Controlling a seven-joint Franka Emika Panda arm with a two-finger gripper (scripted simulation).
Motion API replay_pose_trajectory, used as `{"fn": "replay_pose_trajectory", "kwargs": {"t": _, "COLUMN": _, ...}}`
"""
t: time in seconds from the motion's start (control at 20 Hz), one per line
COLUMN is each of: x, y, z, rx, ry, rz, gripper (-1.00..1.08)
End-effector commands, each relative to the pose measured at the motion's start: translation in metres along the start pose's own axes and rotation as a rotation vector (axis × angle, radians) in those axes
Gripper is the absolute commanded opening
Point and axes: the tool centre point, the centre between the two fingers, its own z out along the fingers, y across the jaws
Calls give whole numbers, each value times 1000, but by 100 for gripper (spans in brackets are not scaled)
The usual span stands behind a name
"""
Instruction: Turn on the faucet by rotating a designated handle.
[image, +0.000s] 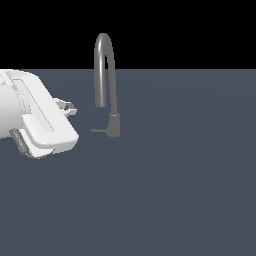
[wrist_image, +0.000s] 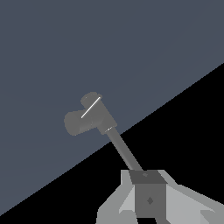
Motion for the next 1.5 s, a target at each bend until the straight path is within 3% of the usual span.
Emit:
{"fn": "replay_pose_trajectory", "kwargs": {"t": 0.0, "x": 7, "y": -4, "z": 4, "rx": -40, "ry": -1, "rz": -39, "gripper": -100}}
{"fn": "replay_pose_trajectory", "kwargs": {"t": 1.45, "x": 72, "y": -57, "z": 70, "rx": -462, "ry": -29, "rz": -485, "gripper": -100}}
